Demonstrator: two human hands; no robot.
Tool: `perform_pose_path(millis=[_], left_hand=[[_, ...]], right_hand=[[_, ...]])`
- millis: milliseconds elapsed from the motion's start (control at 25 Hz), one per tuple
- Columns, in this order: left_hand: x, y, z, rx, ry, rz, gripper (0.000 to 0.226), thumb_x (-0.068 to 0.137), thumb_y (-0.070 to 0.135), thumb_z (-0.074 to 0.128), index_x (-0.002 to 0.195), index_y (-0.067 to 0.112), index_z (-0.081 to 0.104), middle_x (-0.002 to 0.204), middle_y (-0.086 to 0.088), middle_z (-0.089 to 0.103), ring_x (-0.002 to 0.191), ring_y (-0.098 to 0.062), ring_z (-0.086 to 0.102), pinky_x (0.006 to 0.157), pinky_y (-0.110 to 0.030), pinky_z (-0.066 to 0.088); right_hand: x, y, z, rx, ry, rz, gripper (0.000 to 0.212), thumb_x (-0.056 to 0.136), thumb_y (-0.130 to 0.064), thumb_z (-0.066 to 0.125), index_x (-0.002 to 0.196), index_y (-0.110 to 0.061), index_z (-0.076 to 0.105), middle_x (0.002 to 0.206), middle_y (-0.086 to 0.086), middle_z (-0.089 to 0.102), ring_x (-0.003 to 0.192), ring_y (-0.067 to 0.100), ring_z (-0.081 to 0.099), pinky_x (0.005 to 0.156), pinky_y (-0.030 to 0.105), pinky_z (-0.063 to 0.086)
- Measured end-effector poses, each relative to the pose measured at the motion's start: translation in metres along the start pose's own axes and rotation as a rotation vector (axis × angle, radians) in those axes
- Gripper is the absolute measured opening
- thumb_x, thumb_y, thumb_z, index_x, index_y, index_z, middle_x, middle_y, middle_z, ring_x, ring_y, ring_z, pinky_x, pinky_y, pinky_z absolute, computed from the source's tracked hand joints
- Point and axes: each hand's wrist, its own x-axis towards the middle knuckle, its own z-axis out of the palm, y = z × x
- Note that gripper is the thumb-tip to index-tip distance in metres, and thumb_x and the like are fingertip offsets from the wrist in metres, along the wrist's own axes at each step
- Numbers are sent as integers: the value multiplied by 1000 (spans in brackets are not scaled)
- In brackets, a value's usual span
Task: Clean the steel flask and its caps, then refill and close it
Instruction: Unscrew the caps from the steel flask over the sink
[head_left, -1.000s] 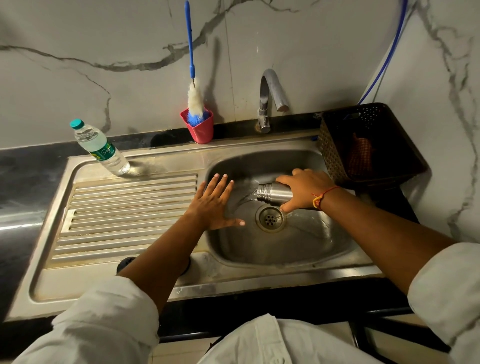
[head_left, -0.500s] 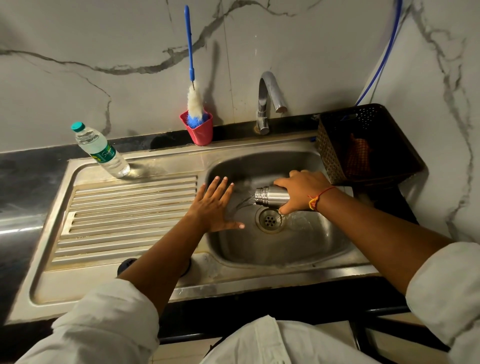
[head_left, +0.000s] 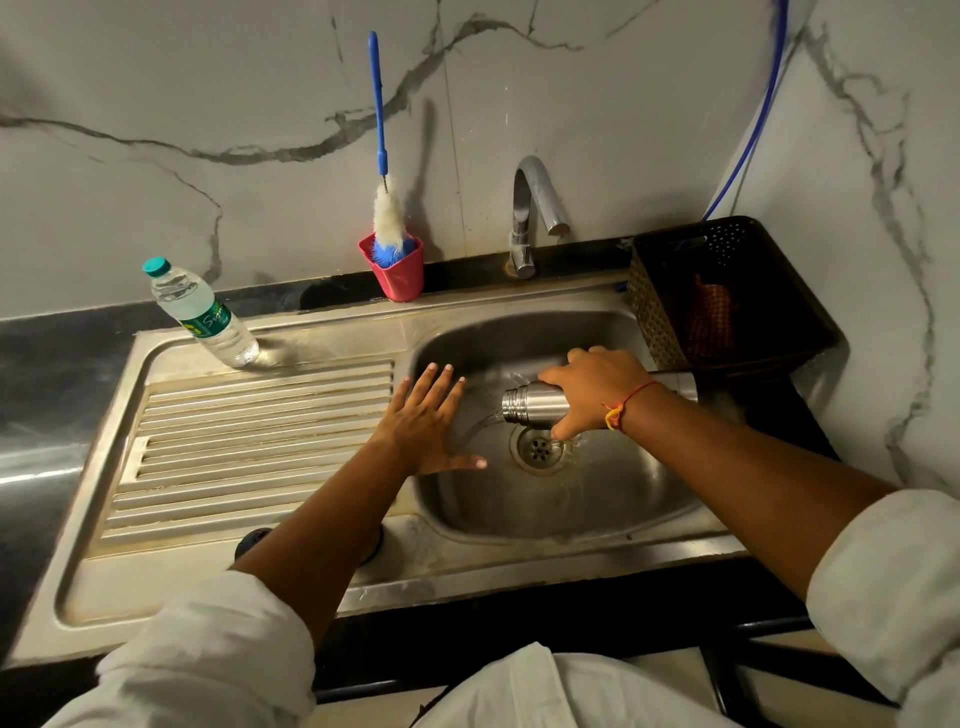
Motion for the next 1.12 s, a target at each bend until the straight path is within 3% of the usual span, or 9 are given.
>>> perform_pose_path(millis=[320, 520, 760, 920, 1040, 1120], left_hand=[[-5, -1, -3, -3, -10, 15, 142, 49, 100, 6, 163, 16, -9, 170, -11, -15, 155, -32, -17, 124, -51, -7], [-5, -2, -4, 10, -14, 29, 128, 72, 96, 34, 163, 16, -9, 169, -12, -16, 155, -32, -18, 125, -52, -7], [-6, -6, -4, 2, 1, 36, 126, 75, 94, 38, 163, 16, -8, 169, -11, -17, 155, -32, -19, 124, -51, -9], [-5, -8, -4, 10, 14, 47, 128, 71, 97, 31, 163, 17, -7, 170, -11, -15, 155, -32, -18, 123, -51, -10], [-5, -11, -6, 16, 18, 50, 137, 55, 100, 11, 163, 17, -7, 170, -11, -15, 155, -31, -18, 123, -50, -12], [-5, -12, -7, 19, 30, 59, 136, 57, 101, 12, 163, 17, -7, 170, -10, -14, 155, -32, -18, 123, -50, -12]], right_hand=[[-4, -10, -11, -54, -34, 4, 77, 60, -71, 66, 129, -39, 50, 112, 5, 57, 102, 27, 57, 75, 35, 48], [-4, -16, -20, -106, -56, -7, 74, 62, -70, 67, 127, -37, 52, 112, 5, 56, 102, 27, 56, 74, 34, 48], [-2, -23, -33, -161, -73, 19, 72, 62, -69, 70, 124, -36, 55, 111, 6, 57, 102, 27, 57, 78, 37, 50], [-4, -26, -42, -185, -87, 39, 72, 61, -71, 70, 122, -34, 56, 110, 6, 58, 101, 27, 57, 79, 37, 51], [-6, -29, -48, -198, -83, 59, 73, 62, -72, 70, 123, -34, 55, 111, 6, 58, 102, 27, 57, 80, 38, 51], [-7, -32, -52, -200, -90, 72, 75, 63, -72, 70, 125, -34, 54, 114, 7, 57, 104, 28, 57, 81, 39, 51]])
